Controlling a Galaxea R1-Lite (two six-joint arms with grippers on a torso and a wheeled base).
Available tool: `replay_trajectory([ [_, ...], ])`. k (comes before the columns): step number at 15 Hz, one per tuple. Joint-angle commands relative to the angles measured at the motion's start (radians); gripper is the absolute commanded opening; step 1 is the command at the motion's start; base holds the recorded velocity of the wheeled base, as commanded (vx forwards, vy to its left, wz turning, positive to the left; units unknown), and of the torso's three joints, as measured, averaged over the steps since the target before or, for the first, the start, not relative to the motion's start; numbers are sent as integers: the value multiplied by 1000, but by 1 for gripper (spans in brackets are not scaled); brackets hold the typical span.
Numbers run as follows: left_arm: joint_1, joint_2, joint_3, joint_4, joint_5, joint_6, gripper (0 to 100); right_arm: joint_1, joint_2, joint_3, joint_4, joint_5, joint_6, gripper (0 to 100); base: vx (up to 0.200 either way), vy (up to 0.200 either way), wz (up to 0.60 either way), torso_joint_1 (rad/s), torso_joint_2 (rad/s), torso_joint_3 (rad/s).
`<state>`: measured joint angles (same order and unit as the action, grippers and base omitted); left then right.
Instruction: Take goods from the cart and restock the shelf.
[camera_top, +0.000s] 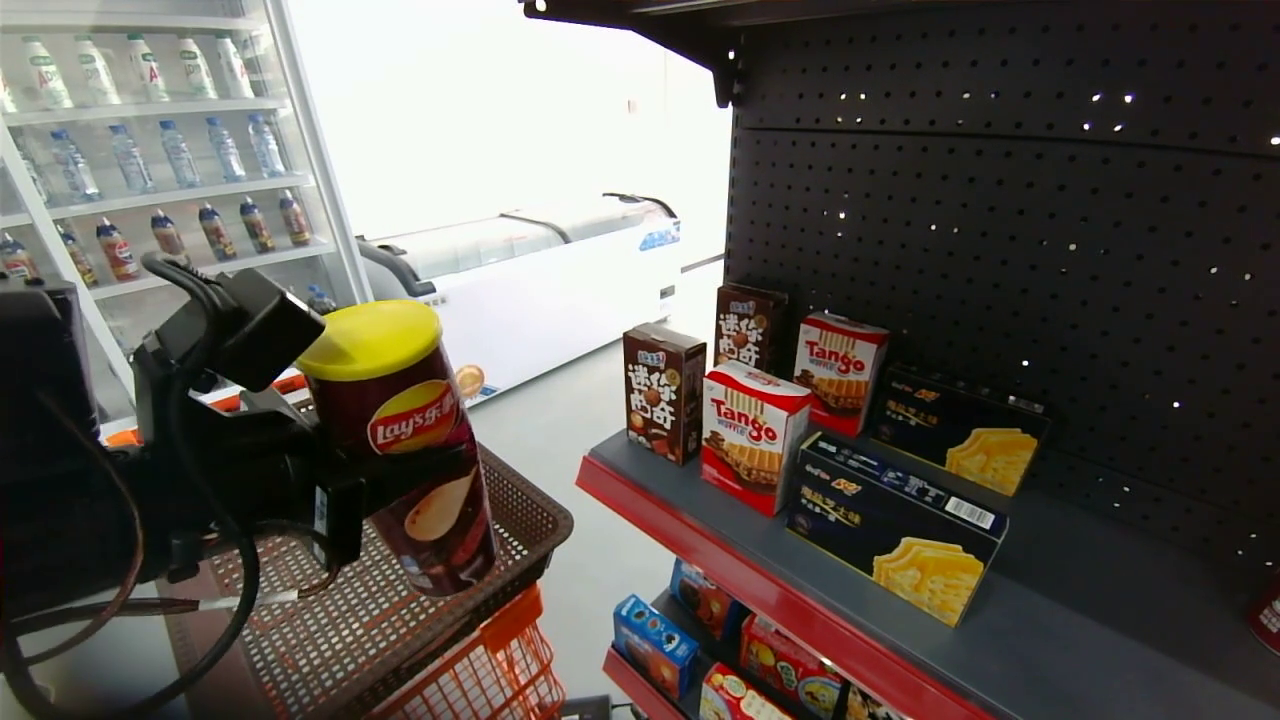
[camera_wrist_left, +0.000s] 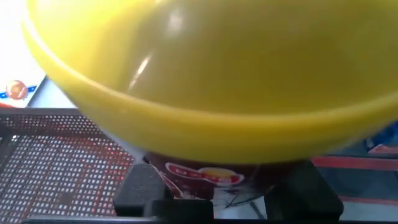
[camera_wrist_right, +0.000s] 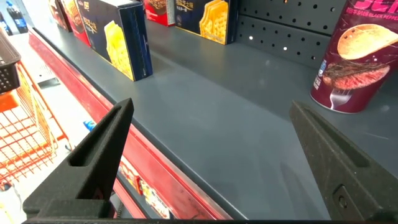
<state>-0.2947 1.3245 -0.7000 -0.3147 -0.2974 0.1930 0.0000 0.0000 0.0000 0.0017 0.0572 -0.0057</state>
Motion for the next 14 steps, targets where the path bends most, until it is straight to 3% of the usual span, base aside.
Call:
replay_trajectory([
  [1, -11, -39, -1, 14, -55, -3, 0, 0, 0, 0, 0, 1, 0, 100, 0, 0, 0, 0, 0, 0],
  [3, -40, -74, 10, 46, -112, -50, 0, 0, 0, 0, 0, 0, 0, 100, 0, 0, 0, 0, 0, 0],
  [7, -130, -79, -3, 25, -123, -124, 0, 0, 0, 0, 0, 0, 0, 100, 0, 0, 0, 0, 0, 0],
  [8, -178, -77, -4, -1, -120, -204, 0, 0, 0, 0, 0, 0, 0, 100, 0, 0, 0, 0, 0, 0],
  [9, -187, -76, 1, -20, -111, -236, 0, 0, 0, 0, 0, 1, 0, 100, 0, 0, 0, 0, 0, 0],
  [11, -184, -76, 1, -20, -121, -241, 0, 0, 0, 0, 0, 1, 0, 100, 0, 0, 0, 0, 0, 0],
  [14, -178, -88, 34, -15, -189, -239, 0, 0, 0, 0, 0, 1, 0, 100, 0, 0, 0, 0, 0, 0],
])
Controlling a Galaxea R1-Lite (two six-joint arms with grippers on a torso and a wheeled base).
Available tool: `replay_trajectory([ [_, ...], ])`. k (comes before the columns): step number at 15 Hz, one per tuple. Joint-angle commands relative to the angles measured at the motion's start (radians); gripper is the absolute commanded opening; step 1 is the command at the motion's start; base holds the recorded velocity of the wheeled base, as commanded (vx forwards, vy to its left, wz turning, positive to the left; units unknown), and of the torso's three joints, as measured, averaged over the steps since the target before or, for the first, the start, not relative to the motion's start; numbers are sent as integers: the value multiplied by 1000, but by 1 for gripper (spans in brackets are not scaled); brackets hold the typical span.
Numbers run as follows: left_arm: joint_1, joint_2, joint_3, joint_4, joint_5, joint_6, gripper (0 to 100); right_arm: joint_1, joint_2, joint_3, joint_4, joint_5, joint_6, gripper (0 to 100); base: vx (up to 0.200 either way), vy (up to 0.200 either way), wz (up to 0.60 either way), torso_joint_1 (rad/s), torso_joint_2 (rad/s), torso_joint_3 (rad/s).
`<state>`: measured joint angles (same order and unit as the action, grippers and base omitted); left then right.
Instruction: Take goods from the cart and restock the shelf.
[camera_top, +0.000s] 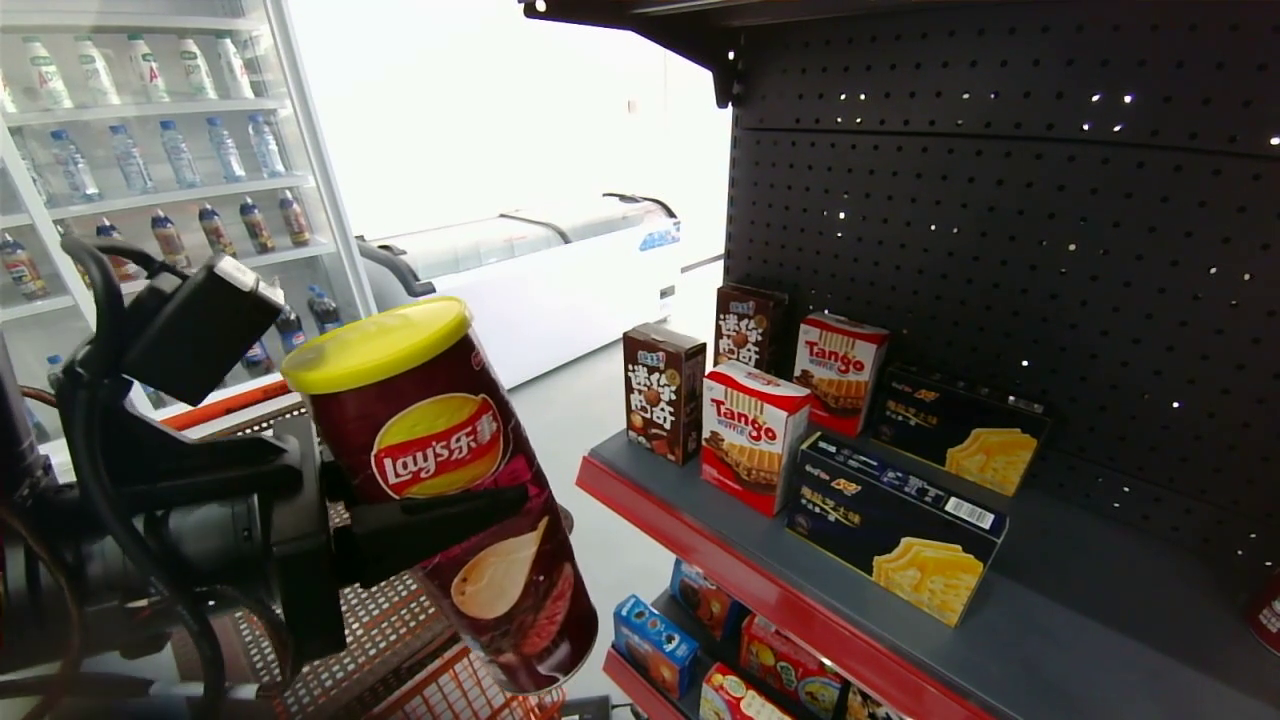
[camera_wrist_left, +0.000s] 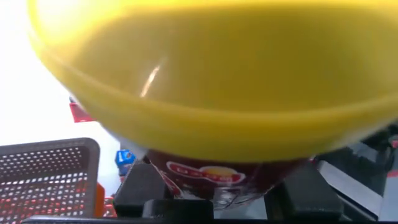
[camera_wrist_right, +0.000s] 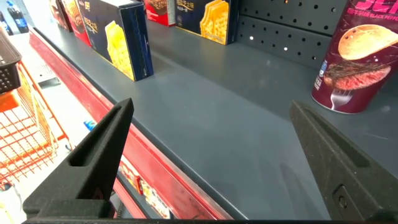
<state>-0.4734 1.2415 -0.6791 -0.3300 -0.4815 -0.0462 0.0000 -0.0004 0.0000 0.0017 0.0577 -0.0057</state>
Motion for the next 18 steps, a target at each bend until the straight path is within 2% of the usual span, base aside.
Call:
replay_trajectory([
  [1, -1, -10, 18, 0, -12, 0, 0, 0, 0, 0, 0, 1, 0, 100, 0, 0, 0, 0, 0, 0],
  [8, -11, -33, 20, 0, -58, 6, 0, 0, 0, 0, 0, -1, 0, 100, 0, 0, 0, 0, 0, 0],
  [18, -34, -74, 69, 2, -75, 6, 0, 0, 0, 0, 0, -1, 0, 100, 0, 0, 0, 0, 0, 0],
])
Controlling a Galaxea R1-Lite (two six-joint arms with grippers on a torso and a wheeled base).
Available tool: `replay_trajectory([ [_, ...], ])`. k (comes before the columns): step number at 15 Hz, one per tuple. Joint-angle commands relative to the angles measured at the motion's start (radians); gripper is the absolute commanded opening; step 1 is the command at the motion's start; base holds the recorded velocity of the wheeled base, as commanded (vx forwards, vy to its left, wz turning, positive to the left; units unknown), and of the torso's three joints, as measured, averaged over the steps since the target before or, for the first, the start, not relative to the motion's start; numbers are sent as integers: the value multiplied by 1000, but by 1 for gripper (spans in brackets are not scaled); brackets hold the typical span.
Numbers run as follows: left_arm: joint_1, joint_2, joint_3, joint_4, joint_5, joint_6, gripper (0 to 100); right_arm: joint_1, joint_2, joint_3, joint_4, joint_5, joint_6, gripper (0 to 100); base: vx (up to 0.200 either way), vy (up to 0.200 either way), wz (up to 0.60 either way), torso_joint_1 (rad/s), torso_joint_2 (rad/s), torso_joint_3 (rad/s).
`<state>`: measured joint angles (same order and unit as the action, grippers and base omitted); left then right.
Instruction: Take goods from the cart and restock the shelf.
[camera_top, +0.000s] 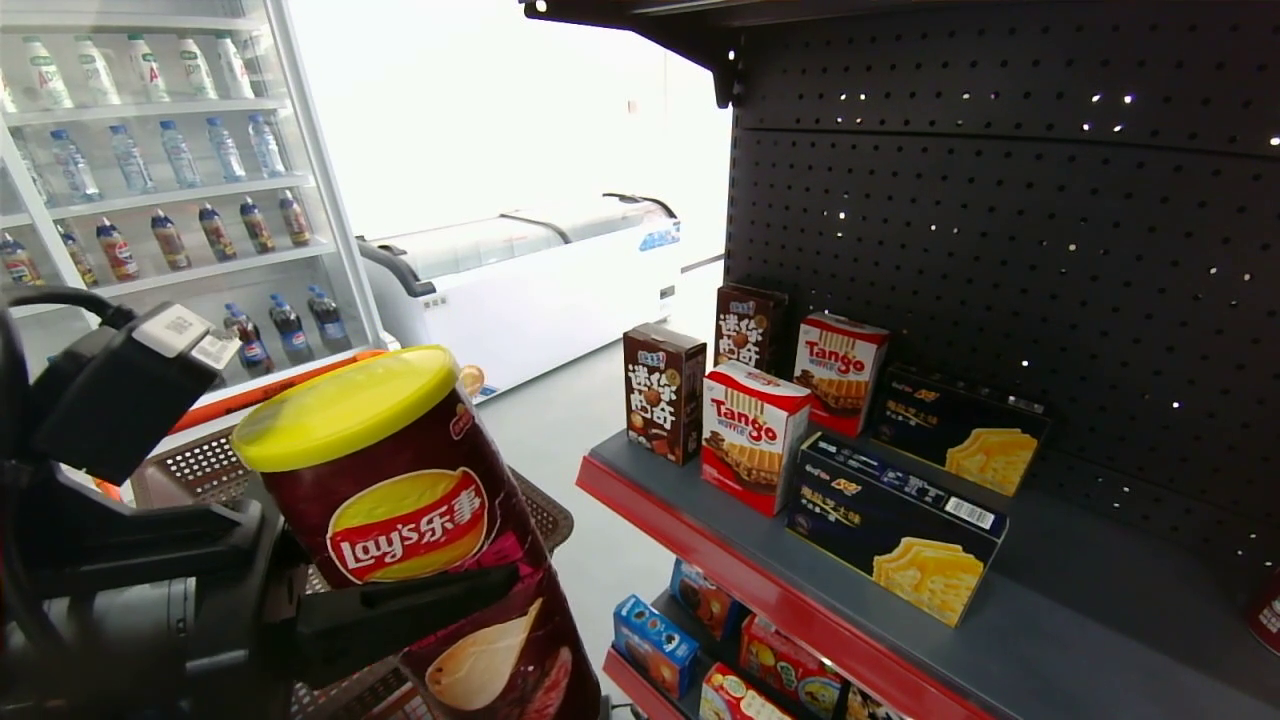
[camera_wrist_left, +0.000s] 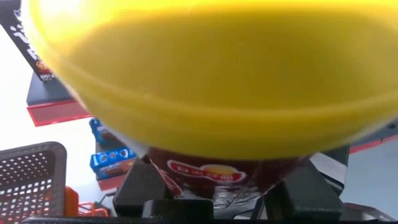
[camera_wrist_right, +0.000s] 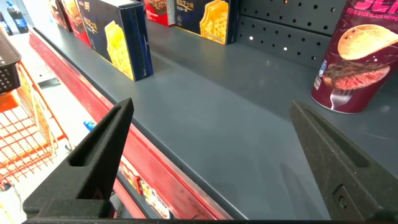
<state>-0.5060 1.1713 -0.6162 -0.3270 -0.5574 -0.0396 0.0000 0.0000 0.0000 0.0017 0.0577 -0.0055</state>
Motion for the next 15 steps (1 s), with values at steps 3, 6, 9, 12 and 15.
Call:
replay_trajectory([
  [3, -14, -4, 4, -1, 1, 0, 0, 2, 0, 0, 0, 1, -1, 100, 0, 0, 0, 0, 0, 0],
  [6, -39, -2, 3, -1, 1, 0, 0, 2, 0, 0, 0, 1, -1, 100, 0, 0, 0, 0, 0, 0],
  [9, -51, -1, 1, -3, -2, -2, 0, 0, 0, 0, 0, 1, -1, 100, 0, 0, 0, 0, 0, 0],
  [12, -51, 2, 1, -3, -2, 0, 0, 2, 0, 0, 0, 1, -1, 100, 0, 0, 0, 0, 0, 0],
  [15, -51, 2, 4, -3, -1, 0, 0, 2, 0, 0, 0, 1, -1, 100, 0, 0, 0, 0, 0, 0],
])
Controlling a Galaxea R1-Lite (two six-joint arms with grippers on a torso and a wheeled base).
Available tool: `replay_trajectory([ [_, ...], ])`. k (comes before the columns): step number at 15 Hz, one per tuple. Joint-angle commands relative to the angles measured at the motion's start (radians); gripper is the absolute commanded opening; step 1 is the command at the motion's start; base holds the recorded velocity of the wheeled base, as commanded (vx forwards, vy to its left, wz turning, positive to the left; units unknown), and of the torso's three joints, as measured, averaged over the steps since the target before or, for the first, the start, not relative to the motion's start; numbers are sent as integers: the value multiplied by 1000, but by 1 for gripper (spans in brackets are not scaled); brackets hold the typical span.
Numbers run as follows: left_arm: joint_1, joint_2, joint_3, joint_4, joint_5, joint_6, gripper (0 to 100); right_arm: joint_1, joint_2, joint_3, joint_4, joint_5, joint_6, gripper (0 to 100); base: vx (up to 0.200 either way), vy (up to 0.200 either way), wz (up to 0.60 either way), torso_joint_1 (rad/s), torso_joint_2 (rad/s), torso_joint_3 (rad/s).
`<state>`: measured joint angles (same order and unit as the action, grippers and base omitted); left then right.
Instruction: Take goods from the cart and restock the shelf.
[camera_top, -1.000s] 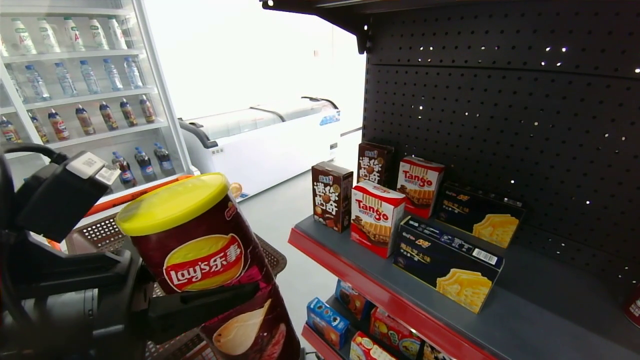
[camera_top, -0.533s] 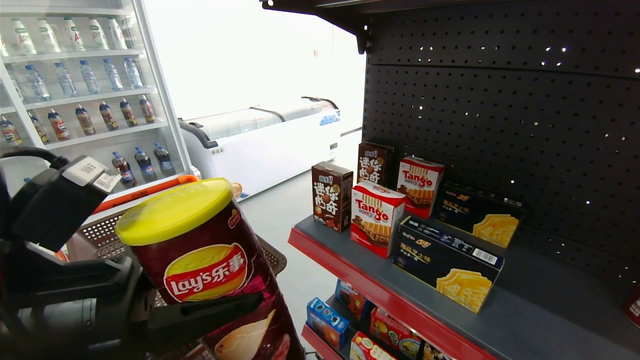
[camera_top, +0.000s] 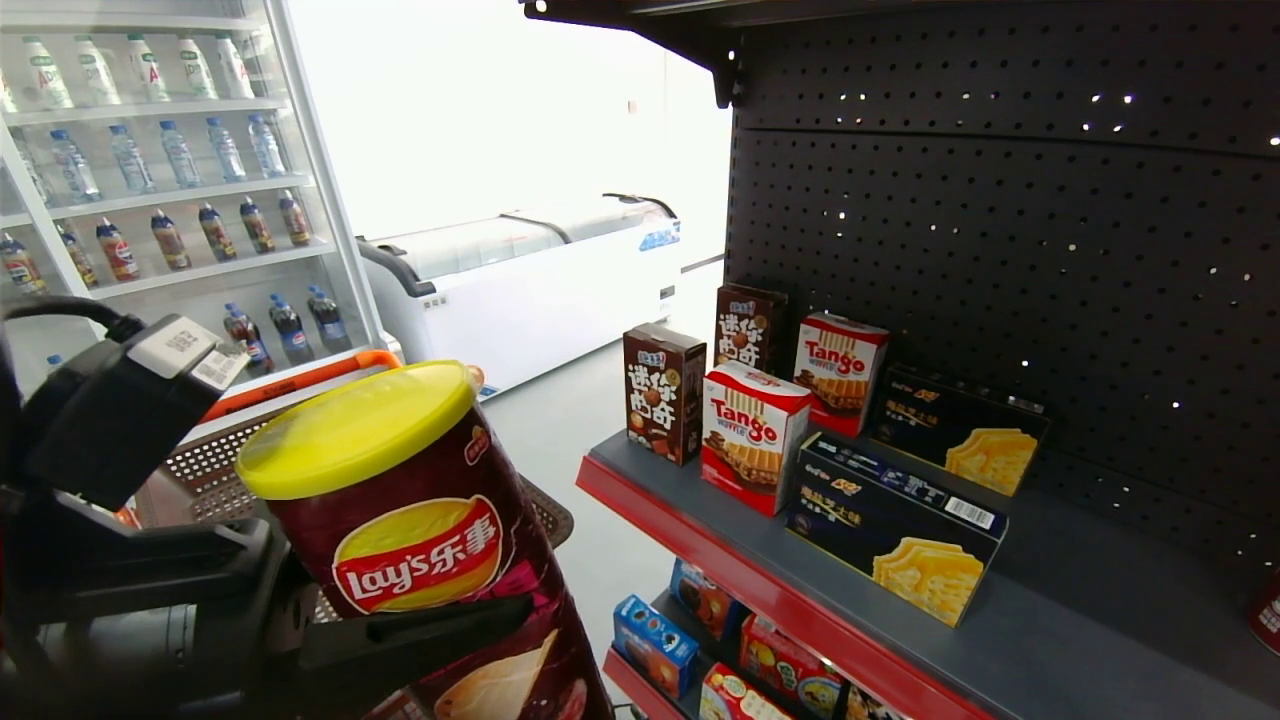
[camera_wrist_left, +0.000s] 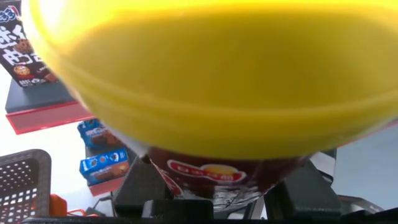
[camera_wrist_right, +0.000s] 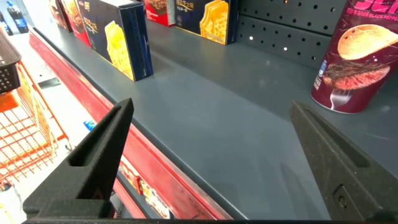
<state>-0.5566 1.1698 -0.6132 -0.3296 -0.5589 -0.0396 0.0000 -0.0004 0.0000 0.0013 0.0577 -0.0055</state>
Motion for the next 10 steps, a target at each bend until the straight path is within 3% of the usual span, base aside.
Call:
replay_trajectory([
  [1, 0, 4, 3, 0, -1, 0, 0, 0, 0, 0, 0, -1, -1, 100, 0, 0, 0, 0, 0, 0],
  [5, 0, 5, 4, 0, 1, 0, 0, 2, 0, 0, 0, -1, -1, 100, 0, 0, 0, 0, 0, 0],
  [10, 1, 5, 7, 0, 1, 0, 0, 2, 0, 0, 0, 1, -1, 100, 0, 0, -600, 0, 2, 5],
])
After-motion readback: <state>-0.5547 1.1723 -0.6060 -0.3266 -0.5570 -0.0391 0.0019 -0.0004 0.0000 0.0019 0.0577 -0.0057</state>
